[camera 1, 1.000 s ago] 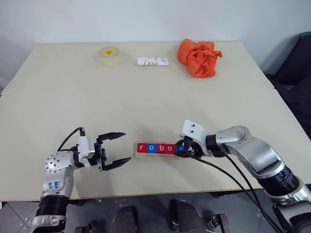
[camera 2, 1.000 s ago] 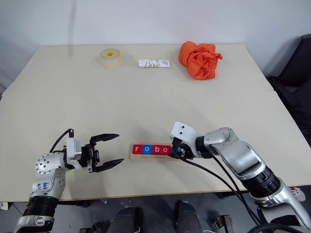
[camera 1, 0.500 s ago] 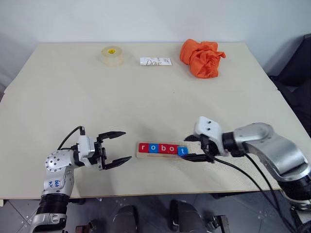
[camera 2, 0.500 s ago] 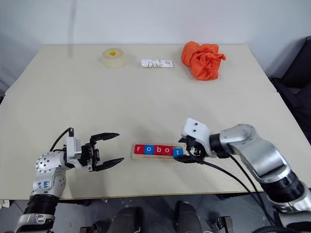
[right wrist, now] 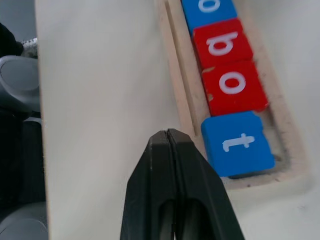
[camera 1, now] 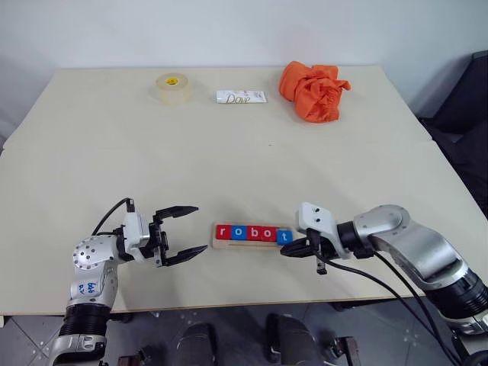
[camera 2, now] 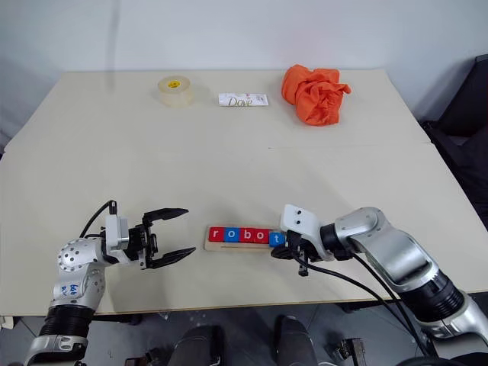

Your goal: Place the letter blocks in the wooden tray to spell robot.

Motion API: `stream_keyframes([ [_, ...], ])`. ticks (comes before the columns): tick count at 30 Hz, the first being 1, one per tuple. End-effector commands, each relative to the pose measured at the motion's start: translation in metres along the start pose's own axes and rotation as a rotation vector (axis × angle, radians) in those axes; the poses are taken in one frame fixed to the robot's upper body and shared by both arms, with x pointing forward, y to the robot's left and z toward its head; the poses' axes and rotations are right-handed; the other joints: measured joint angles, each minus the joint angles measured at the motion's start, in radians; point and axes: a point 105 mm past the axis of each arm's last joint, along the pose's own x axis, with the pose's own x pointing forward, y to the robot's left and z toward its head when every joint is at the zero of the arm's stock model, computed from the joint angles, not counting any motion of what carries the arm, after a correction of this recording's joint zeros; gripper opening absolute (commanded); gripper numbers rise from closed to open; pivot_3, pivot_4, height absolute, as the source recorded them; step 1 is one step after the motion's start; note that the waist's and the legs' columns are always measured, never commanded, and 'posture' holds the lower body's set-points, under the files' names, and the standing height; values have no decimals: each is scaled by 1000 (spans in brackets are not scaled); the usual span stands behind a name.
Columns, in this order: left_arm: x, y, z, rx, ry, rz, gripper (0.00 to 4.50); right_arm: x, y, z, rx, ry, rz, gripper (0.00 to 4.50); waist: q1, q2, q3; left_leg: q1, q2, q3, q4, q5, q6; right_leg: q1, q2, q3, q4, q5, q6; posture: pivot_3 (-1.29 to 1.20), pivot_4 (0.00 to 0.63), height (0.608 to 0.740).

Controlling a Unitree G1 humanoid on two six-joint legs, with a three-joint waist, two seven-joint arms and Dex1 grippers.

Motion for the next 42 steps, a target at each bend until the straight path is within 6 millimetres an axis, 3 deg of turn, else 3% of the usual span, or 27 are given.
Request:
stream_keyframes([
  [1,-2,2,7,29,-7,7,4500,-2,-9,7,-44,-14,-26,14,0,0,0,0,0,0,0,0,0,0,0,0,0,0,0,0,150,740],
  [22,3,6,6,30,-14,6,4500,1,-19,10,-49,-50,-111,14,1,0,0,0,0,0,0,0,0,0,0,0,0,0,0,0,150,740],
  [29,1,5,7,31,-12,12,4500,-20,-13,37,-76,-162,-106,14,1,0,0,0,0,0,0,0,0,0,0,0,0,0,0,0,150,740],
  [33,-2,6,8,16,-5,40,4500,-37,-18,30,-72,-190,-140,14,1,0,0,0,0,0,0,0,0,0,0,0,0,0,0,0,150,740],
  [36,-7,11,4,25,55,92,4500,-52,-21,17,-69,-212,-141,575,5,0,0,0,0,0,0,0,0,0,0,0,0,0,0,0,150,740],
  [42,-20,18,9,61,94,153,4500,-84,-17,-10,-135,-300,-72,2523,7,0,0,0,0,0,0,0,0,1,0,0,0,0,0,0,150,740],
])
